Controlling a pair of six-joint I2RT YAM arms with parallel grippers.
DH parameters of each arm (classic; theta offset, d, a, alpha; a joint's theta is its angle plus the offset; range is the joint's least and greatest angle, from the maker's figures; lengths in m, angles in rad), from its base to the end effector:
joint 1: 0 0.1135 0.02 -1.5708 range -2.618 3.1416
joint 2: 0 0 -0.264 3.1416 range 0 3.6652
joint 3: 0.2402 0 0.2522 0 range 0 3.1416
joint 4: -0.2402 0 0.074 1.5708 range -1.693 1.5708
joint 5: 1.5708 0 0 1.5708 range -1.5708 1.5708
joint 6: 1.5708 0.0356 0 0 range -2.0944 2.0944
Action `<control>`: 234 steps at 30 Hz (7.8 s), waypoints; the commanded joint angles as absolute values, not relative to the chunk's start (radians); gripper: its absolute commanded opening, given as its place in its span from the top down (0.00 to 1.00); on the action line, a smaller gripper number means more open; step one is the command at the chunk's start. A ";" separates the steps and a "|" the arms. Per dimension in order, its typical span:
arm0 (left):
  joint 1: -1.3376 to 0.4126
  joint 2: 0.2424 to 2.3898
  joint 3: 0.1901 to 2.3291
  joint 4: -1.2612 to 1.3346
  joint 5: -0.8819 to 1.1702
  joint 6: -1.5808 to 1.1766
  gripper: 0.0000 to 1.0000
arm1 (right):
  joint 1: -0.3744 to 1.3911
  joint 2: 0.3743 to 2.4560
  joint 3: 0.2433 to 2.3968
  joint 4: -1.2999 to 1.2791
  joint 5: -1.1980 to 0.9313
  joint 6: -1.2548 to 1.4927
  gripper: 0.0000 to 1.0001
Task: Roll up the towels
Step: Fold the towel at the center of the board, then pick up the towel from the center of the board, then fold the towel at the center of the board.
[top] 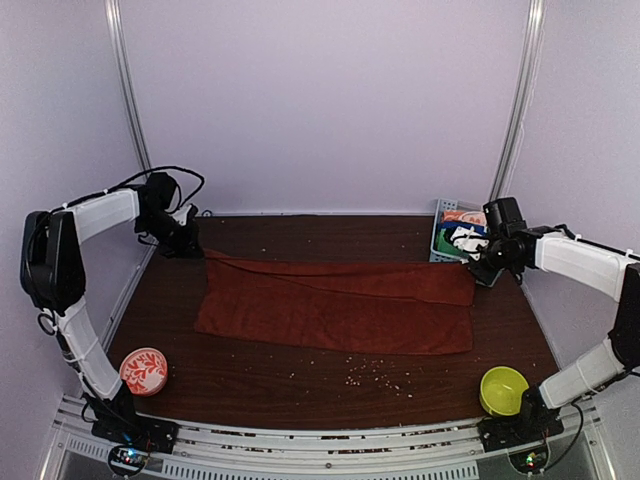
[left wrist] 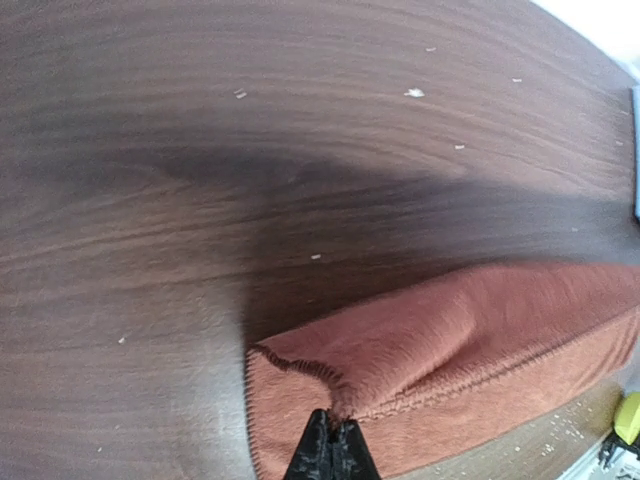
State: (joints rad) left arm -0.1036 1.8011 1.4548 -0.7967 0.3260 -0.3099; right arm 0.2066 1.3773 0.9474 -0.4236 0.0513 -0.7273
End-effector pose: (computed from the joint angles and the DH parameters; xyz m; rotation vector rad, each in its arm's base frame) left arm 0.3725 -0.0502 0.2458 -0.1845 2.7316 -0.5624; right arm 0.2832 0.0575 0.2425 -1.0796 2.1937 -0.2965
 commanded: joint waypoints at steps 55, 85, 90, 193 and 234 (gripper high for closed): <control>-0.094 1.780 1.217 -0.941 0.393 -0.199 1.00 | 0.140 1.158 0.656 -0.805 -0.313 -0.965 1.00; -0.093 1.709 1.217 -1.009 0.322 -0.222 1.00 | 0.198 1.166 0.695 -0.905 -0.286 -1.003 0.99; -0.092 1.782 1.223 -0.995 0.327 -0.221 1.00 | 0.248 1.190 0.670 -0.904 -0.272 -1.004 0.99; -0.189 1.676 0.987 -0.542 0.233 -0.419 0.86 | -0.122 1.688 1.092 -0.923 -0.386 -0.427 1.00; -0.284 1.746 0.973 -0.614 0.148 -0.444 0.90 | 0.274 1.826 1.568 -1.163 -1.037 -0.446 1.00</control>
